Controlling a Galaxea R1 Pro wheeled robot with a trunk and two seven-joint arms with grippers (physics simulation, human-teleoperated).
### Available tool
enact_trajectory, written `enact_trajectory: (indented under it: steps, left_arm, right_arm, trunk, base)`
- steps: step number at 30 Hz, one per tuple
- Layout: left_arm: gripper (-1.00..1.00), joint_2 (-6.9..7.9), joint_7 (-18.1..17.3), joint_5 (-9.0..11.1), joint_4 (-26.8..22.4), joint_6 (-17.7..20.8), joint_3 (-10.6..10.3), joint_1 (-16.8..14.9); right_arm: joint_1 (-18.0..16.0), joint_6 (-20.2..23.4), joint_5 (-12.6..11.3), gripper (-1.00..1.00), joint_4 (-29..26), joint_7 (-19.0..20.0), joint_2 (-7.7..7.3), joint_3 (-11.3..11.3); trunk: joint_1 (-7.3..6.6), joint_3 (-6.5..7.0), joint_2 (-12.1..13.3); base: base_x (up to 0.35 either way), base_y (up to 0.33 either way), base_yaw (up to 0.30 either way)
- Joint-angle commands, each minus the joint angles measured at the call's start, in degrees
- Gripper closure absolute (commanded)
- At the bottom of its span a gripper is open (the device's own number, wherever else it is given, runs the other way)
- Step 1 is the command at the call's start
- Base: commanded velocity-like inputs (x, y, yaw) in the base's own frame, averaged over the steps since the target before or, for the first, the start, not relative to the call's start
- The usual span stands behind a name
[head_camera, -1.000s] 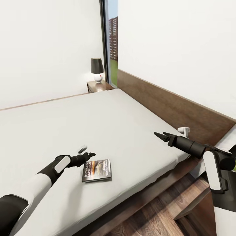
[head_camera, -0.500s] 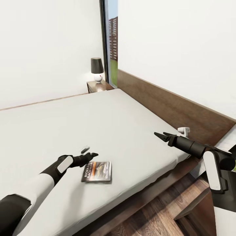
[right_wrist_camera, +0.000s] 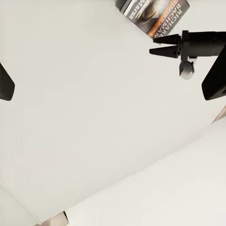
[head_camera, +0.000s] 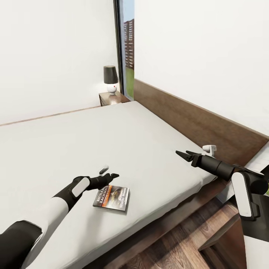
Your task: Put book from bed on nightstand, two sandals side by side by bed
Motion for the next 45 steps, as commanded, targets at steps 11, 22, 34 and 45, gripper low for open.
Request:
enact_trajectory:
  steps: [11,22,34,45]
  left_arm:
    - [-1.0,0.51,-2.3,0.12,-1.93,0.18,-0.04,0.15]
    - [-1.0,4.42,-1.9,0.01,-8.35,0.13,0.22,3.02]
    - [-1.0,8.11,4.29,-0.19,-12.18,-0.43,0.26,6.94]
    - [-1.0,8.68,9.01,0.14,-12.96,-0.55,0.25,8.8]
  right_arm:
    - [-0.04,0.3,-0.03,-1.0,-0.01,0.17,0.0,-0.06]
    - [-0.04,0.22,-0.03,-1.0,-0.01,0.19,0.0,-0.06]
    - [-0.04,0.31,-0.03,-1.0,-0.01,0.24,-0.02,-0.13]
    - [-0.04,0.14,0.12,-1.0,-0.01,0.38,0.0,0.6]
  trunk:
    - [-0.01,-0.05,-0.02]
    - [-0.01,-0.05,-0.02]
    - [-0.01,-0.05,-0.02]
    - [-0.01,-0.05,-0.02]
  base:
    - [0.0,0.0,0.0]
    - [0.0,0.0,0.0]
    - [0.0,0.0,0.0]
    - [0.0,0.0,0.0]
